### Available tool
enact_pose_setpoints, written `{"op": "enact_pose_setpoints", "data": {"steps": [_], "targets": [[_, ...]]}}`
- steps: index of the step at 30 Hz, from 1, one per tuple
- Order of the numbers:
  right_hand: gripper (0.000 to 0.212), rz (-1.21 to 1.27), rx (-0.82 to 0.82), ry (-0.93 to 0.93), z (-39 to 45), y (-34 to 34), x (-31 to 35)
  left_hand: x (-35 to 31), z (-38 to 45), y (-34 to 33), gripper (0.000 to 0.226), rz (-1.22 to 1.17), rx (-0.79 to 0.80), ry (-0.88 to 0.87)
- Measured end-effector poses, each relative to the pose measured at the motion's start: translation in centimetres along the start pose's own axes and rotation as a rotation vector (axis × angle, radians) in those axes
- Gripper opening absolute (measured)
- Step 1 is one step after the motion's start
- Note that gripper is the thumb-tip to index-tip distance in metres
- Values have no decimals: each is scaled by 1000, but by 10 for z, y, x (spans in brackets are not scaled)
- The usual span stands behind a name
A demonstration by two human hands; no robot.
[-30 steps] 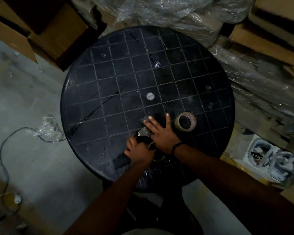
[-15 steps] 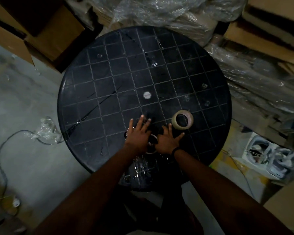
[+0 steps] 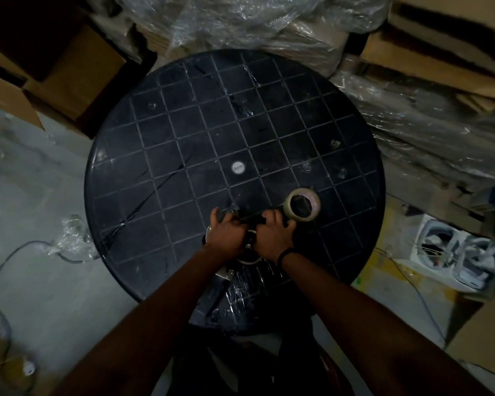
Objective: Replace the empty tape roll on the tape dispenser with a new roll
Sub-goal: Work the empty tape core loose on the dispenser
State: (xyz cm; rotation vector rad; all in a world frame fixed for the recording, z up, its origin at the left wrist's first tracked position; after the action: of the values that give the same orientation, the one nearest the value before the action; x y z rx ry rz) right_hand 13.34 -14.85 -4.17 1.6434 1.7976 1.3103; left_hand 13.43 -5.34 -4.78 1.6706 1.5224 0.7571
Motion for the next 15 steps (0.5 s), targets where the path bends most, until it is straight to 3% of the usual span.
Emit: {"op": "enact_pose_setpoints", "data": {"steps": [6,10,15], "targets": [[36,-237,-6,116,11,2,10,1,6,-2,57,13,56,-22],[51,-334,-5,171,14,4,17,-1,16,3,66,62,59,6],[72,-354,4,159,14,7,15,-12,24,8,64,158,17,-93]]}}
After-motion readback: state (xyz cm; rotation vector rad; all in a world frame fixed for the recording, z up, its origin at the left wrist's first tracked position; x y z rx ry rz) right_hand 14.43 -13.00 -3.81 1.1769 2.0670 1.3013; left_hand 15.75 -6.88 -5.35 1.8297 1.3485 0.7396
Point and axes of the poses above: each hand's wrist, its own z-axis towards the middle knuckle, its own y-axis out of the back of the hand, x = y × z, the point moved 10 cm from there along z, towards the middle knuckle, and after that the axes turned 14 degrees about y, right-handed, at the moved point
